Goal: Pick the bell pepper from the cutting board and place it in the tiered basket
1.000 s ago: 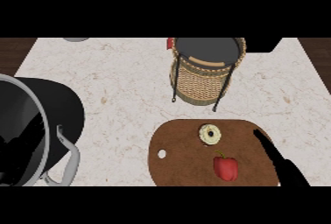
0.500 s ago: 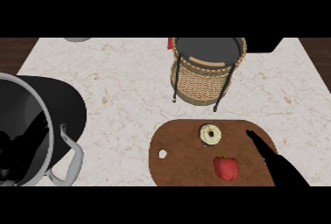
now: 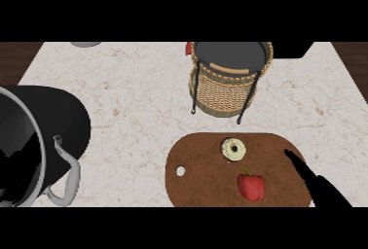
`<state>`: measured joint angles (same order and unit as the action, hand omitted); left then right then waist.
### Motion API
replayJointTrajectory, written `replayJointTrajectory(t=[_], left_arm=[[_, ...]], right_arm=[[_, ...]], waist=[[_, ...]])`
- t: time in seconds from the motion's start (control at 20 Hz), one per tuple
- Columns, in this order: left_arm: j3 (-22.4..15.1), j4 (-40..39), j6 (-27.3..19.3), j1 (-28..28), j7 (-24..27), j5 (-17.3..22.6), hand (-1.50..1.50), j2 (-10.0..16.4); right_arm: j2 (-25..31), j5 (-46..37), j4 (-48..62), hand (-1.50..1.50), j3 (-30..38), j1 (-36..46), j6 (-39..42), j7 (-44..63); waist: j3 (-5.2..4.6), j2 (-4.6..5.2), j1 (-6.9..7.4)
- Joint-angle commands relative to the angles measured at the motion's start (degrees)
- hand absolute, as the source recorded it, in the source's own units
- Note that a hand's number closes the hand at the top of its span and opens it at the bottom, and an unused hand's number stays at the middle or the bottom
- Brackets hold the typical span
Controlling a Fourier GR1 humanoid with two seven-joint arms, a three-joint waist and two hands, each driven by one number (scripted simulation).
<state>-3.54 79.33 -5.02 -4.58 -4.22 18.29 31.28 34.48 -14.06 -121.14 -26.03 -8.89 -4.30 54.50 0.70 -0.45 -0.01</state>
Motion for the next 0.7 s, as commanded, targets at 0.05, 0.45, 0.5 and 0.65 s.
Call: replayJointTrajectory(t=[0.05,0.45,0.5,0.65], left_arm=[[0.74,-4.54,1.25,2.72,-0.67,-1.64,0.00,-2.27],[1.30,-0.51,1.22,0.70,-3.00,-3.36,0.00,-3.67],[1.59,-2.86,1.57,1.85,-1.25,-4.35,0.00,-4.42],[4.09,-3.48,3.72,0.26,0.15,-2.85,0.00,-3.53]], right_arm=[[-0.70,2.03,2.48,-1.50,2.96,-2.73,2.64,-5.56],[-5.50,-1.34,8.10,-1.50,3.06,-4.73,1.12,-11.79],[-6.84,-4.68,4.62,-1.50,0.13,-5.30,0.69,-8.91],[-8.01,-3.00,9.00,-1.50,2.18,0.25,3.45,-8.85]], waist=[[-0.69,0.45,-0.33],[-0.67,0.42,-0.12],[-0.70,0.41,-0.24],[-0.71,0.48,0.13]])
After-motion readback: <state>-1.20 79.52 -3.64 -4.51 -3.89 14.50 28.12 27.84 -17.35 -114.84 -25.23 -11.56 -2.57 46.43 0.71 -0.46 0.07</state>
